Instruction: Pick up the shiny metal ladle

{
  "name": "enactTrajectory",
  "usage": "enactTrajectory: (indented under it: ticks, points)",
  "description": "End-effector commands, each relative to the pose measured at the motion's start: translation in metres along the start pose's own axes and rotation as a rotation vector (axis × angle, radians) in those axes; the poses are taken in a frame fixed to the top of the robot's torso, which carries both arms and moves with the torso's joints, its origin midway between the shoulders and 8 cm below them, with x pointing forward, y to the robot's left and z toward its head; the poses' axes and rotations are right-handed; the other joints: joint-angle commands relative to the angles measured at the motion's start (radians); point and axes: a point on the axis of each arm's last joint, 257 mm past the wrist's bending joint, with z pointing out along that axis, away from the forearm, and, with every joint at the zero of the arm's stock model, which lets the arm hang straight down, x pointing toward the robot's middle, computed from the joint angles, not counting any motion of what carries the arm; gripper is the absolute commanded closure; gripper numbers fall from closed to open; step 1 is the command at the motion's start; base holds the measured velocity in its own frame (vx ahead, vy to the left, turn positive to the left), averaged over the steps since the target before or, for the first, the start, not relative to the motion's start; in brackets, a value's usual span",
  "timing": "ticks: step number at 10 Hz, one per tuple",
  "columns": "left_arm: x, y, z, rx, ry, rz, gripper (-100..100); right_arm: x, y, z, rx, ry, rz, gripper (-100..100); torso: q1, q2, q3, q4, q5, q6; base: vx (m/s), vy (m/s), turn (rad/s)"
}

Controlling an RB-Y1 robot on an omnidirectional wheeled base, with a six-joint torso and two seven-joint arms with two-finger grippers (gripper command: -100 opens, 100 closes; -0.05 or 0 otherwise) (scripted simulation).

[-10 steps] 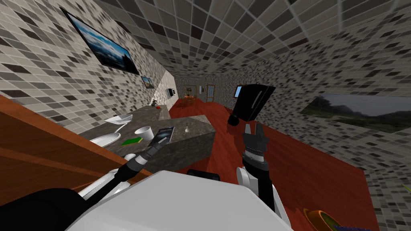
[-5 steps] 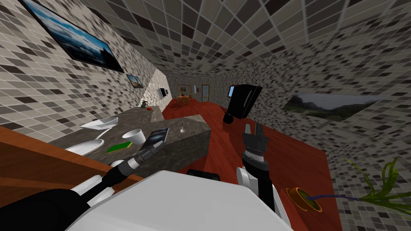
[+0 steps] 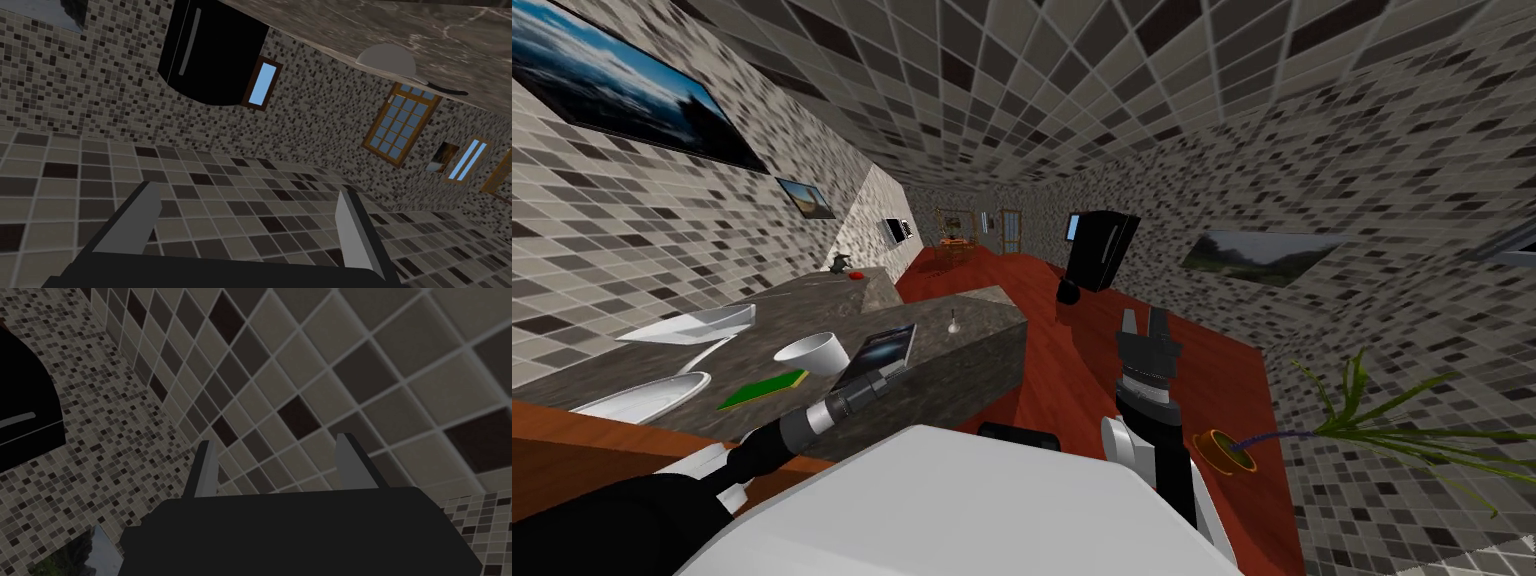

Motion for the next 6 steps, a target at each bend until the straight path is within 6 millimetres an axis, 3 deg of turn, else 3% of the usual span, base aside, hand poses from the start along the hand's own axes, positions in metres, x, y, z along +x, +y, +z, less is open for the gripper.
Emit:
enactTrajectory:
  ticks: [1, 2, 3, 4, 6]
  points:
    - [0.0, 0.002, 0.0, 0.005, 0.024, 0.021, -100, 0.0, 0.0, 0.0, 0.0, 0.0, 0.0, 0, 0.0, 0.0, 0.0, 0.0, 0.0, 0.0, -0.01, -0.007, -0.017]
    - [0.012, 0.019, -0.019, -0.027, 0.089, 0.071, -100, 0.0, 0.0, 0.0, 0.0, 0.0, 0.0, 0, 0.001, 0.0, 0.0, 0.0, 0.0, -0.001, -0.014, -0.024, -0.342]
    - [0.01, 0.019, -0.017, -0.012, 0.111, 0.091, -100, 0.0, 0.0, 0.0, 0.0, 0.0, 0.0, 0, 0.0, 0.0, 0.0, 0.0, 0.0, 0.001, -0.017, -0.015, -0.163]
    - [0.022, 0.035, -0.037, -0.045, 0.172, 0.134, -100, 0.0, 0.0, 0.0, 0.0, 0.0, 0.0, 0, 0.0, 0.0, 0.0, 0.0, 0.0, -0.001, -0.011, -0.024, -0.299]
    - [0.018, 0.036, -0.034, -0.02, 0.205, 0.167, -100, 0.0, 0.0, 0.0, 0.0, 0.0, 0.0, 0, 0.0, -0.001, 0.0, 0.0, 0.0, -0.001, -0.007, -0.011, -0.064]
